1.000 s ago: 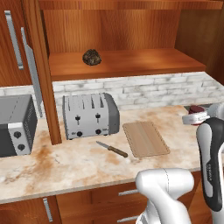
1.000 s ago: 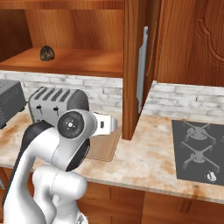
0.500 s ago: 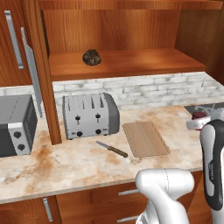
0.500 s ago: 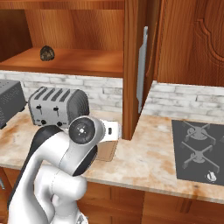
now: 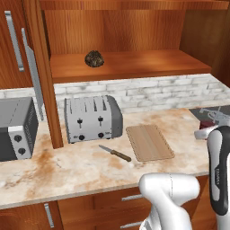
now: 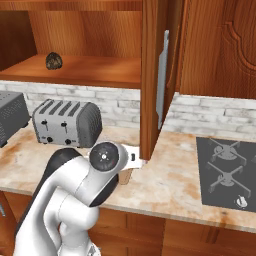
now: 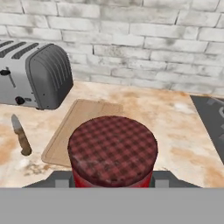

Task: Pick the bread, place it on the cutting board, pick the jam, place it on the counter, and close the cabinet.

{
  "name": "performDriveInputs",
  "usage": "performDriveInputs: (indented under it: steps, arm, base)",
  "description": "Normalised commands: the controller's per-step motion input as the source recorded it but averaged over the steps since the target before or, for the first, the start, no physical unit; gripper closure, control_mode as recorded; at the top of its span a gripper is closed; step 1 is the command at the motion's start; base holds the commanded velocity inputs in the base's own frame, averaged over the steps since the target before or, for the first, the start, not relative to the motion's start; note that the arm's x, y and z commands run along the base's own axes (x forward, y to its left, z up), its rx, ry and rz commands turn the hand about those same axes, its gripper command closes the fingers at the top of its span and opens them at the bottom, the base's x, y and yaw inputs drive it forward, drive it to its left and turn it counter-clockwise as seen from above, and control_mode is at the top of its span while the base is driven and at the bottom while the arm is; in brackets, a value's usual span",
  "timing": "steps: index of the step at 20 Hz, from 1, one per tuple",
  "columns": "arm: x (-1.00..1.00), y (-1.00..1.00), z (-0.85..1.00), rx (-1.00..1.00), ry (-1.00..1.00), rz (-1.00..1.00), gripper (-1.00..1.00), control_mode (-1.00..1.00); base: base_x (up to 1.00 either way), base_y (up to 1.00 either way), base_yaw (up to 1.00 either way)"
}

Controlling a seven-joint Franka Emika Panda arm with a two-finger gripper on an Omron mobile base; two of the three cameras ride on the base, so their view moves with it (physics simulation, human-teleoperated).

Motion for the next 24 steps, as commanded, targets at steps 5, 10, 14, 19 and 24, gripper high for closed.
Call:
performDriveInputs:
  steps: [5, 10, 14, 19, 24]
  arm:
    - [0.01, -0.10, -0.36, -0.03, 0.00, 0.00, 1.00, -1.00]
    - [0.08, -0.10, -0.32, -0.03, 0.00, 0.00, 1.00, -1.00]
    - [0.11, -0.11, -0.26, -0.03, 0.00, 0.00, 1.00, -1.00]
    - [0.18, -0.10, -0.24, -0.03, 0.00, 0.00, 1.00, -1.00]
    - [0.29, -0.08, -0.23, -0.03, 0.00, 0.00, 1.00, -1.00]
  base:
    - [0.00, 0.00, 0.00]
    - [0.00, 0.00, 0.00]
    - [0.00, 0.00, 0.00]
    - [0.00, 0.00, 0.00]
    - [0.00, 0.00, 0.00]
